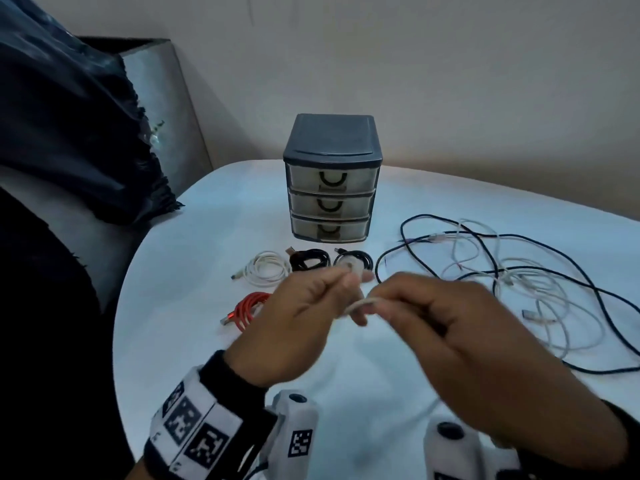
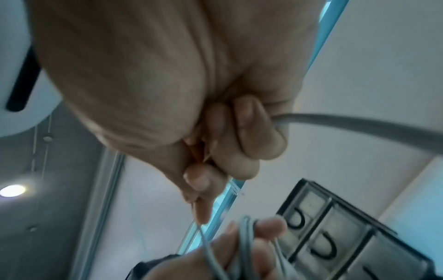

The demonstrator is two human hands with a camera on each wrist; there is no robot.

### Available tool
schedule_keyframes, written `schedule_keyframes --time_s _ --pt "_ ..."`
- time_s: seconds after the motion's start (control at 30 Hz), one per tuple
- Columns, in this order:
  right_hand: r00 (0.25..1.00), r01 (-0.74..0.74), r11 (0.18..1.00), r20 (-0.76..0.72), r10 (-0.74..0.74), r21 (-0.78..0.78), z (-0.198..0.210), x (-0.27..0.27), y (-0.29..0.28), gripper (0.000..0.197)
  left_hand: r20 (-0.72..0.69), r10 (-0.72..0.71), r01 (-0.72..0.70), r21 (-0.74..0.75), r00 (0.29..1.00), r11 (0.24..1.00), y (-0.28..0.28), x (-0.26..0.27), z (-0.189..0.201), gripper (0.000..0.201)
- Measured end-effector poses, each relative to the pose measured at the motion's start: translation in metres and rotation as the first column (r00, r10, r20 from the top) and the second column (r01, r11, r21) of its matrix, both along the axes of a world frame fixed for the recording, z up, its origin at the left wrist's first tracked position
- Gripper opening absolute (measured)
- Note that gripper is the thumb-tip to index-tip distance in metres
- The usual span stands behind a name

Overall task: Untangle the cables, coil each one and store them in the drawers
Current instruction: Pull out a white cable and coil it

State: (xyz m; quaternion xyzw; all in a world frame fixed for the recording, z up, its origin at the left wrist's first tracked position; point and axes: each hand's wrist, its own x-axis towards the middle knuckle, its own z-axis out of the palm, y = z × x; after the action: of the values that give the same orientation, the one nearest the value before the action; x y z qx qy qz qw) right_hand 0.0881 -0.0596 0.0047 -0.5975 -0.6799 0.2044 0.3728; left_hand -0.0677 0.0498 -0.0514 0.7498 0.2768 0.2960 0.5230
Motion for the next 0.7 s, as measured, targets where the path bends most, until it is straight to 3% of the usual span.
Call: schedule_keyframes --time_s 0.07,0.13,0.23,0.3,0.37,0.43,0.5,0.57,0.63,0.7 --pt "0.990 0.124 0.987 -0.085 -0.116 0.098 0.001 0.011 0.005 0.012 0.064 -0.130 0.137 -0.143 0.990 0.980 -0.008 -0.002 0.005 0.046" --pt "0.959 0.222 0.964 -0.209 -0.190 0.144 -0.006 0.014 0.016 0.009 0.218 -0.196 0.254 -0.288 0.956 0.923 -0.013 -0.004 0.015 0.043" --pt "0.948 0.215 0.973 -0.259 -0.187 0.085 -0.030 0.005 0.032 0.016 0.468 -0.060 0.281 -0.419 0.882 0.863 -0.012 -0.004 0.025 0.031" --pt "0.973 0.158 0.987 -0.170 -0.154 0.006 -0.047 -0.004 0.034 0.018 0.590 0.150 0.224 -0.512 0.793 0.829 -0.005 -0.005 0.028 0.034" --pt "0.997 0.072 0.995 0.019 -0.070 -0.064 -0.058 -0.012 0.029 0.023 0.653 0.306 0.163 -0.555 0.693 0.816 0.005 -0.009 0.027 0.039" --pt "0.976 -0.029 0.991 0.208 0.057 -0.134 -0.058 -0.024 0.018 0.029 0.633 0.395 0.047 -0.564 0.666 0.825 0.015 -0.012 0.022 0.039" --pt "0.955 -0.077 0.987 0.273 0.113 -0.138 -0.048 -0.033 0.005 0.038 0.499 0.406 -0.166 -0.456 0.765 0.874 0.022 -0.015 0.015 0.037" --pt "0.967 -0.066 0.996 0.244 0.078 -0.058 -0.029 -0.033 -0.003 0.039 0.229 0.322 -0.287 -0.175 0.919 0.942 0.018 -0.018 0.009 0.038" --pt "0.983 0.012 0.995 0.183 -0.030 0.101 -0.020 -0.023 -0.003 0.026 -0.006 0.099 -0.100 -0.074 0.995 0.992 0.003 -0.015 0.007 0.042" --pt "0.996 0.085 0.981 0.016 -0.089 0.174 -0.018 -0.013 0.002 0.019 -0.009 -0.097 0.093 -0.185 0.995 0.978 -0.014 -0.007 0.011 0.043"
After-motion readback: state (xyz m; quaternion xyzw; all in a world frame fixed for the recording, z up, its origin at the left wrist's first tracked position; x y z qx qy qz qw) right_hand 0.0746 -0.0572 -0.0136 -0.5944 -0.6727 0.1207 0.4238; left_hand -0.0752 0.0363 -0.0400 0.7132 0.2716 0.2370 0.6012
